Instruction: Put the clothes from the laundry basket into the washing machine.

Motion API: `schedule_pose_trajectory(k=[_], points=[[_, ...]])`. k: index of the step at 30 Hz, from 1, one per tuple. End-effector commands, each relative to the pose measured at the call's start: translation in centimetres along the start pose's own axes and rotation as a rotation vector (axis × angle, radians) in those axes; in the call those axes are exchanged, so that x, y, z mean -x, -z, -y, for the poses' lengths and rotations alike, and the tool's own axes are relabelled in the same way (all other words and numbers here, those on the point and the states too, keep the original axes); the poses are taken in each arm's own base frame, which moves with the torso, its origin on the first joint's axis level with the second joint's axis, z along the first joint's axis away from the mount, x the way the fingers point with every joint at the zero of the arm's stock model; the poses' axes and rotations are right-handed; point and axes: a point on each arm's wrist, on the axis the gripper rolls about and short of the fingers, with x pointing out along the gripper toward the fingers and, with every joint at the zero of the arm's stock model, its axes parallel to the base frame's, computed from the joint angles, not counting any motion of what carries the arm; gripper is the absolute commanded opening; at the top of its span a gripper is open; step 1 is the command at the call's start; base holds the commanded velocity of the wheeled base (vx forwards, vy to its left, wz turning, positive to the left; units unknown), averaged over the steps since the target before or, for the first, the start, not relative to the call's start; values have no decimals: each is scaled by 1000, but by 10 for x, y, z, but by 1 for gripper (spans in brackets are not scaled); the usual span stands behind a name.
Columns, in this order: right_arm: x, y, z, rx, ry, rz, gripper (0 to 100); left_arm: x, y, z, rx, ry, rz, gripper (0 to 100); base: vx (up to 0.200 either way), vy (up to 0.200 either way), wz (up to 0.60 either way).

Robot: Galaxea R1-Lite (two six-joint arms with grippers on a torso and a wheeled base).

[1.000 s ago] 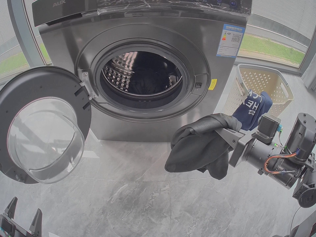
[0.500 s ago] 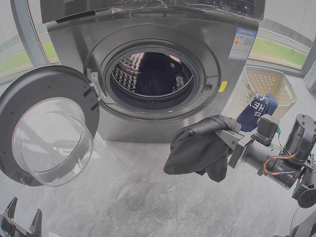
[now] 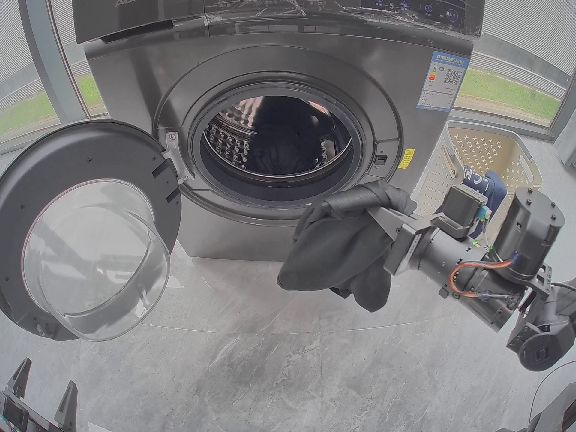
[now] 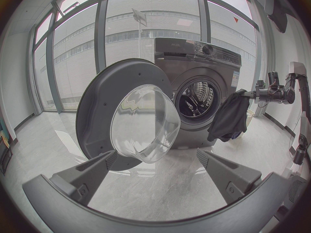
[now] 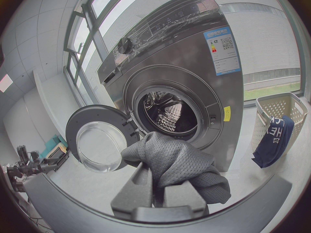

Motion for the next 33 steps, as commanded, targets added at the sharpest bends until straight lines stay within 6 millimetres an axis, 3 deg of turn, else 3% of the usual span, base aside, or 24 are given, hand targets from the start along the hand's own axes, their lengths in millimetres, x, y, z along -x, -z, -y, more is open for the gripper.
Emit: schedule_pose_trajectory(k=[1, 3, 5, 7, 10, 13, 16, 22, 27, 28, 33], points=[[-26, 15, -5, -3, 3, -12, 0, 0, 5, 0, -9, -3, -1, 100, 0, 0, 0], [-32, 14, -7, -14, 0, 7, 0, 1, -1, 0, 10, -4, 39, 100, 0, 0, 0], [-39, 11, -12, -36, -8, 34, 0, 11, -36, 1, 37, 34, 188, 100, 0, 0, 0], [-46, 7, -17, -64, -11, 61, 0, 11, -50, 3, 27, 113, 177, 100, 0, 0, 0], [-57, 5, -22, -100, -27, 83, 0, -3, -51, 8, 12, 287, 34, 100, 0, 0, 0], [-64, 7, -27, -110, -50, 87, 0, -24, -54, 9, 15, 357, -98, 100, 0, 0, 0], [-65, 7, -28, -113, -58, 92, 0, -34, -57, 9, -8, 375, -128, 100, 0, 0, 0], [-64, 3, -29, -134, -101, 123, 0, -76, -64, 15, -35, 534, -229, 100, 0, 0, 0], [-62, 7, -28, -131, -94, 110, 0, -103, -65, 27, -38, 644, -262, 100, 0, 0, 0], [-60, 7, -26, -128, -88, 105, 0, -118, -65, 36, -42, 697, -272, 100, 0, 0, 0], [-57, 10, -24, -125, -81, 93, 0, -152, -57, 54, -44, 747, -317, 100, 0, 0, 0]])
